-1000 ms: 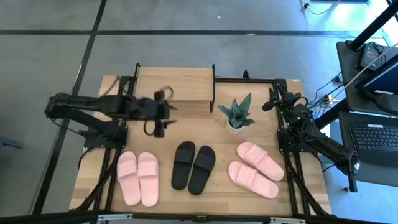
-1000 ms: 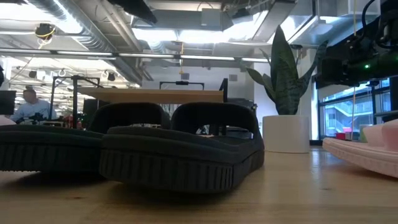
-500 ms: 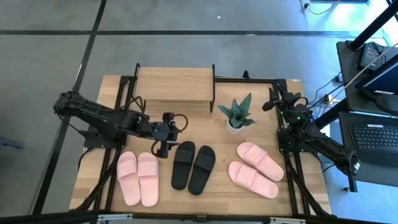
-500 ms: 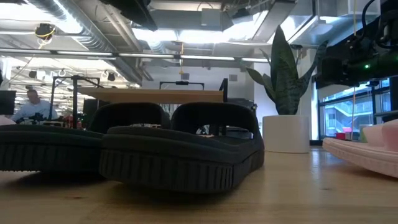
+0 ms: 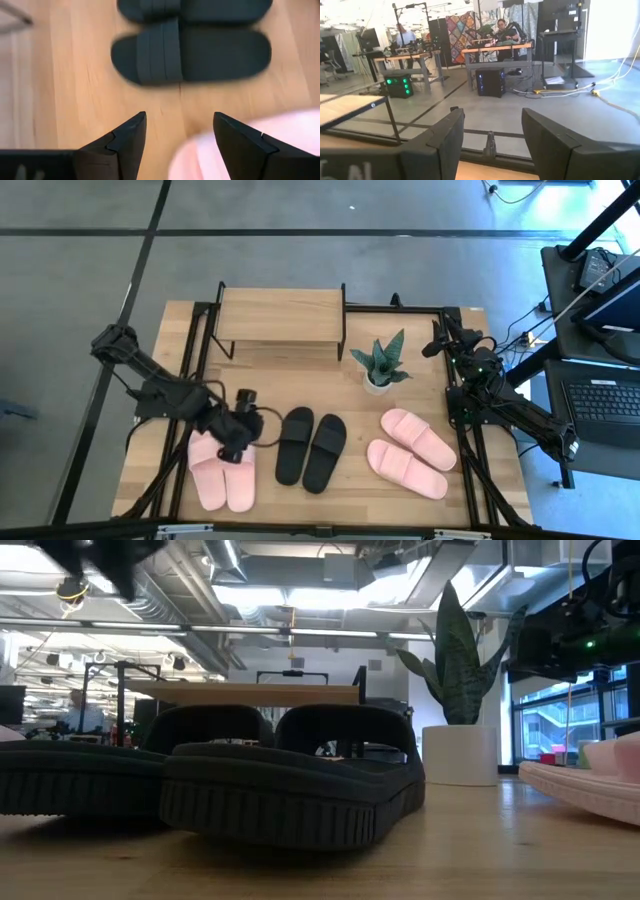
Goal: Pick and place slides into the shelf
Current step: Put the pink slipper under the shelf
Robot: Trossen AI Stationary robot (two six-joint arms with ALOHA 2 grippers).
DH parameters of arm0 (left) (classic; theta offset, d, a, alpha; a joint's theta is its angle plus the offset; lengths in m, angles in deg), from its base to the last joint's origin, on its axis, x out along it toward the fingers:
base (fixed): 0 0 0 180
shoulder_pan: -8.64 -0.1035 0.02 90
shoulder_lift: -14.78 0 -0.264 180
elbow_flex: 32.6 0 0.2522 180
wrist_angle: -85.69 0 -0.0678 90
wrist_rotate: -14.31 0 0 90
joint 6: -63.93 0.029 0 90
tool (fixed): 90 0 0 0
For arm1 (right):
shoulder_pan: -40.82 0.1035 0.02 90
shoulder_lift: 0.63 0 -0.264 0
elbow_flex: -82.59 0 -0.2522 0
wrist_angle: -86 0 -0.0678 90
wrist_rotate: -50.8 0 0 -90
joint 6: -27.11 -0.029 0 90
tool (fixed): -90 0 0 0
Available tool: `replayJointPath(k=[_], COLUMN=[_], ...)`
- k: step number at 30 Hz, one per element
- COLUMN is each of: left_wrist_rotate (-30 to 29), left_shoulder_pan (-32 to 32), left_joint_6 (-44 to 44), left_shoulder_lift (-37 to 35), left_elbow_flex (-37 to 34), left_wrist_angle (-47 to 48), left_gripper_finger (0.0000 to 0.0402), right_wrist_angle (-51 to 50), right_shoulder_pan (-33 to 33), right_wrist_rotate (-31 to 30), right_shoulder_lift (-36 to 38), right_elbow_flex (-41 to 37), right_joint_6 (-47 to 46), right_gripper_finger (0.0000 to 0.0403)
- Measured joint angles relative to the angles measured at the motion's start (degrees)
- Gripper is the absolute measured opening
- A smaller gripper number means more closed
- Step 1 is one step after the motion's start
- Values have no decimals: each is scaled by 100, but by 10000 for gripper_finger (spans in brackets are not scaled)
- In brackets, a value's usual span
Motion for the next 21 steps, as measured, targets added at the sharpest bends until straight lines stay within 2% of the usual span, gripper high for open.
replayJointPath(k=[3,6,13,21], left_wrist_rotate=[404,928,1755,2407], left_shoulder_pan=[341,660,1300,1770], left_joint_6=[-936,-1803,-3516,-4656], left_shoulder_lift=[27,180,717,1579], left_elbow_flex=[-1,6,3,3], left_wrist_angle=[578,815,1194,1278], left_gripper_finger=[219,219,219,219], right_wrist_angle=[0,0,0,0], right_shoulder_pan=[1,1,1,1], right_wrist_rotate=[0,2,9,9], right_shoulder_lift=[0,0,0,0], right_elbow_flex=[-1,-2,-2,0], right_joint_6=[-171,-300,-297,-293], right_gripper_finger=[200,200,200,200])
